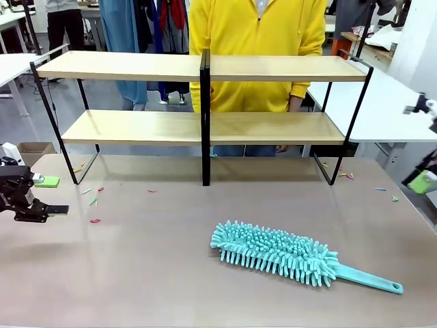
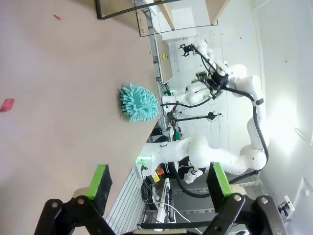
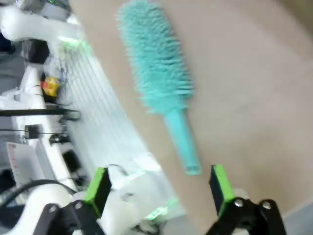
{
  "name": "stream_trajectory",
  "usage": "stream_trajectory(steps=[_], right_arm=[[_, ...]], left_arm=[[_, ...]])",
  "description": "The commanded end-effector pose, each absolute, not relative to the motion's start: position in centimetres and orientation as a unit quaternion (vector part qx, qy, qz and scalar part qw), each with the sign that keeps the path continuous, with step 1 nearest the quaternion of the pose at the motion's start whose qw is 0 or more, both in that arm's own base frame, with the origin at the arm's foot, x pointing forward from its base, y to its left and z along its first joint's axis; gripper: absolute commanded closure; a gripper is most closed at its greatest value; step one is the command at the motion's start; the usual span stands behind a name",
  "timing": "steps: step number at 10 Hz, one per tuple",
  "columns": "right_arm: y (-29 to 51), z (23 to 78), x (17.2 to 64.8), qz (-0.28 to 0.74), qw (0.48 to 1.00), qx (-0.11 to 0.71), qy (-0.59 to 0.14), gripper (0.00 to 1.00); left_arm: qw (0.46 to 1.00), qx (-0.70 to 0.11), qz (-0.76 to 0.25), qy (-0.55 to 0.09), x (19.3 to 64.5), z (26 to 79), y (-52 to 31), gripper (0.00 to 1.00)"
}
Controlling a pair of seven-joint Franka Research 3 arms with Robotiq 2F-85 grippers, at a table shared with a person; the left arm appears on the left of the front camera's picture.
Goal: Clean the shelves.
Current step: Place the Duster on the table.
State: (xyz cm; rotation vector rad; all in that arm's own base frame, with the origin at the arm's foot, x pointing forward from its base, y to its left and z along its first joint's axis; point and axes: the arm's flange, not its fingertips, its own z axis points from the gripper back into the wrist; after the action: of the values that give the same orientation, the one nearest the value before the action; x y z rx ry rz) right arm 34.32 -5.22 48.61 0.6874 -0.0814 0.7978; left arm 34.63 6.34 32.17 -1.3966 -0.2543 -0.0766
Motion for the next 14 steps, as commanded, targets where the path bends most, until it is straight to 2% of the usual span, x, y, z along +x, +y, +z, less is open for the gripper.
stream_trajectory(steps=[1, 2, 3, 4, 5, 6, 7, 8, 14], right_arm=[[-5.0, 50.0, 28.6, 0.246, 0.843, 0.475, -0.056, 0.00], [-5.5, 50.3, 26.4, 0.183, 0.834, 0.511, -0.099, 0.00], [-5.6, 50.0, 25.3, 0.114, 0.843, 0.517, -0.096, 0.00], [-6.1, 49.2, 24.3, 0.038, 0.861, 0.503, -0.060, 0.00], [-6.5, 48.7, 23.0, -0.003, 0.855, 0.518, -0.016, 0.00], [-6.2, 48.1, 22.1, -0.031, 0.855, 0.514, 0.067, 0.00], [-5.7, 47.9, 22.7, -0.039, 0.865, 0.487, 0.113, 0.00], [-8.1, 48.3, 23.2, 0.005, 0.864, 0.504, 0.001, 0.00], [-8.1, 48.3, 23.2, 0.005, 0.864, 0.504, 0.001, 0.00]], left_arm=[[0.751, -0.649, -0.029, -0.121, 34.1, 32.5, 5.8, 0.00], [0.751, -0.649, -0.029, -0.121, 34.1, 32.5, 5.8, 0.00], [0.751, -0.649, -0.029, -0.121, 34.1, 32.5, 5.8, 0.00], [0.751, -0.649, -0.029, -0.121, 34.1, 32.5, 5.8, 0.00], [0.751, -0.649, -0.029, -0.121, 34.1, 32.5, 5.8, 0.00], [0.751, -0.649, -0.029, -0.121, 34.1, 32.5, 5.8, 0.00], [0.751, -0.649, -0.029, -0.121, 34.1, 32.5, 5.8, 0.00], [0.751, -0.649, -0.029, -0.121, 34.1, 32.5, 5.8, 0.00], [0.751, -0.649, -0.029, -0.121, 34.1, 32.5, 5.8, 0.00]])
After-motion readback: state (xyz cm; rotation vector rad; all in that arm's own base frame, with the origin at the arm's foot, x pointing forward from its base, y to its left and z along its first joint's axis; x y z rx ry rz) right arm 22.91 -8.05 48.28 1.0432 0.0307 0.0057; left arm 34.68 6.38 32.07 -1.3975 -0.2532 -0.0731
